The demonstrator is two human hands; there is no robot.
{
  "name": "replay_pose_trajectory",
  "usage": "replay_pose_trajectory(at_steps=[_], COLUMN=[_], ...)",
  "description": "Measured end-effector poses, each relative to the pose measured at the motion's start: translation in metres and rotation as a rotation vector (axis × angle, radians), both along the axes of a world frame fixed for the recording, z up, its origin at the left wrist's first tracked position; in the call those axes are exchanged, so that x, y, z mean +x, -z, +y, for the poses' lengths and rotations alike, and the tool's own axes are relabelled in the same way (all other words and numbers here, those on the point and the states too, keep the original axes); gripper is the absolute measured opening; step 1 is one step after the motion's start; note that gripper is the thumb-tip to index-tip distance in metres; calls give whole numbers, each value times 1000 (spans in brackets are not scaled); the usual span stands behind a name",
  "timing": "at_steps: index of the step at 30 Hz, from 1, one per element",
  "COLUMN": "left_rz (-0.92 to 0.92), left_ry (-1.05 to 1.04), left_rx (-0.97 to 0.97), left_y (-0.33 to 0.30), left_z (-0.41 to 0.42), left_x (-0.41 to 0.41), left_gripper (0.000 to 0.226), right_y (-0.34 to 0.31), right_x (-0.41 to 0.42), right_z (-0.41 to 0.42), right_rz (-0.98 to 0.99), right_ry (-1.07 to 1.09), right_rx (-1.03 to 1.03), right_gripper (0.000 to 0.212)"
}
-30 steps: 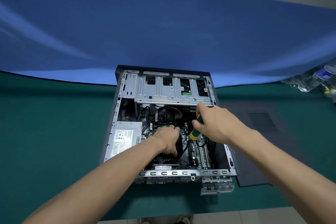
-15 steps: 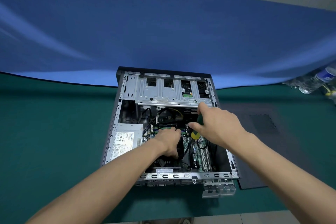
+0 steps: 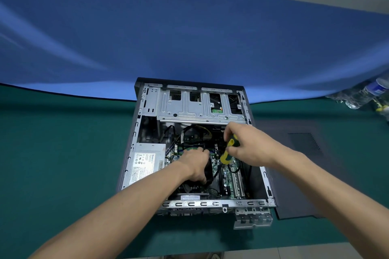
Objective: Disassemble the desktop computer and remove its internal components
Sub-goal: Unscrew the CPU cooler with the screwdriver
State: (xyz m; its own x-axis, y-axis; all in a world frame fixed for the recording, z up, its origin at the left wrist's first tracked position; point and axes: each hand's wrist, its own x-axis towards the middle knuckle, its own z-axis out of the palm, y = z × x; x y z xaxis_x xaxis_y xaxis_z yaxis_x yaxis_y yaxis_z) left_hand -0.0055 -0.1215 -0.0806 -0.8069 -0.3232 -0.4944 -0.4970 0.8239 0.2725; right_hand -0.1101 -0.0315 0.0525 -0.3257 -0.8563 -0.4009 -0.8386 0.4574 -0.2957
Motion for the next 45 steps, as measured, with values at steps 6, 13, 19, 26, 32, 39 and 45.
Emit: replay_pose_trajectory(at_steps=[6, 13, 19, 26, 32, 39, 45], left_rz=[7, 8, 10, 15, 18, 16, 14], left_ry=[-6, -13, -12, -20, -29, -28, -33], left_rx=[1, 2, -4, 5, 15, 10, 15], left_y=[-1, -2, -2, -2, -3, -3, -2], left_z=[1, 1, 2, 2, 2, 2, 3], left_x=[0, 0, 0, 1, 1, 1, 1], left_gripper=[89, 85, 86, 85, 85, 83, 86], right_y=[4, -1, 3, 5, -3, -2, 3], right_x=[-4, -9, -8, -5, -6, -4, 3], right_z=[11, 12, 13, 12, 13, 9, 7], right_rz=[305, 108, 70, 283, 25, 87, 371], right_ry=[157, 128, 51, 134, 51, -3, 73], right_rx=[29, 63, -3, 53, 3, 12, 19], right_gripper=[35, 29, 16, 34, 25, 20, 41])
